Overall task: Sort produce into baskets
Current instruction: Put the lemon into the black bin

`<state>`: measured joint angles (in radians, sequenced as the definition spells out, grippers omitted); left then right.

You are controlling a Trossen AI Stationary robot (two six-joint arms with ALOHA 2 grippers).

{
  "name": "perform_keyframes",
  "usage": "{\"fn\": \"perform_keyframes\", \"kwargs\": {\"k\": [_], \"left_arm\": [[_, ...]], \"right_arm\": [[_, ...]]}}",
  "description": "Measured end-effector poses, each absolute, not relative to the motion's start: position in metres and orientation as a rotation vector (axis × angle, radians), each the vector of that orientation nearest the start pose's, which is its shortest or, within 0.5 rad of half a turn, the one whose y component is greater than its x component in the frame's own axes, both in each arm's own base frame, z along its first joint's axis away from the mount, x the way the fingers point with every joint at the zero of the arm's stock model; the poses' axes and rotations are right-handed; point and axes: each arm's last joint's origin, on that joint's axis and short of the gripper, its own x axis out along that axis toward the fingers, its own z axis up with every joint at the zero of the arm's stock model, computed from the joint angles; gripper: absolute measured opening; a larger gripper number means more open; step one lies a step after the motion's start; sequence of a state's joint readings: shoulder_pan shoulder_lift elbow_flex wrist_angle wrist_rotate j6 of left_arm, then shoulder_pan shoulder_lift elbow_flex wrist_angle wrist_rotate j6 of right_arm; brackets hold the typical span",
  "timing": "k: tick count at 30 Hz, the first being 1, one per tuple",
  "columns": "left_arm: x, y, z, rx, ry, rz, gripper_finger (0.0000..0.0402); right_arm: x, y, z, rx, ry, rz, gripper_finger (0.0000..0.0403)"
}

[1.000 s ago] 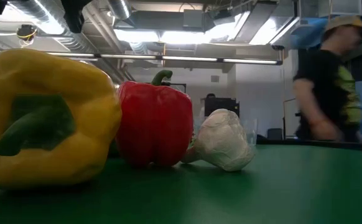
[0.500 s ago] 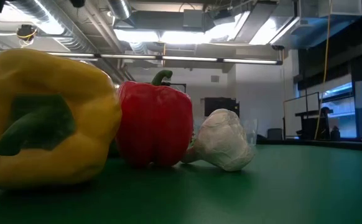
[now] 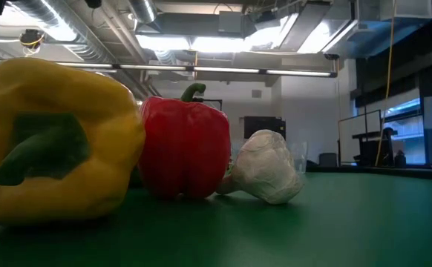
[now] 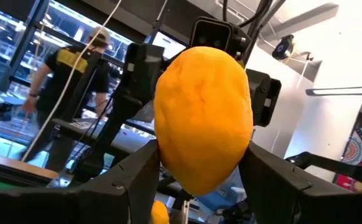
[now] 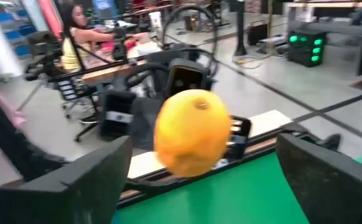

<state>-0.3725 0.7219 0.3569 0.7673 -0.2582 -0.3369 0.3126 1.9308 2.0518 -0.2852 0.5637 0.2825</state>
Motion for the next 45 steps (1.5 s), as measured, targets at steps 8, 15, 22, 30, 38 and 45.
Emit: {"fn": "perform_keyframes", "kwargs": {"k": [8,15,22,30,38,45], "left_arm": [[0.152,-0.051,0.284,-0.438,-0.363,-0.154,0.0204],[0.153,-0.051,0.281,-0.431,-0.338,-0.134,0.0204],[0.153,-0.051,0.281,-0.412,-0.341,-0.128,0.0204],[0.153,-0.051,0.281,-0.412,-0.341,-0.128,0.0204],[0.153,-0.05,0.281,-0.418,-0.342,-0.122,0.0204],[0.153,-0.05,0.281,-0.427,-0.341,-0.124,0.0204]], "right_arm": [[0.435,0.108,0.415,0.209,0.134,-0.264,0.0377],[0.446,0.098,0.412,0.233,0.089,-0.248,0.038],[0.452,0.091,0.411,0.257,0.08,-0.165,0.0381],[0.457,0.089,0.405,0.257,0.095,-0.142,0.038],[0.466,0.091,0.398,0.261,0.067,-0.144,0.0374],[0.467,0.085,0.397,0.258,0.065,-0.159,0.0301]]}}
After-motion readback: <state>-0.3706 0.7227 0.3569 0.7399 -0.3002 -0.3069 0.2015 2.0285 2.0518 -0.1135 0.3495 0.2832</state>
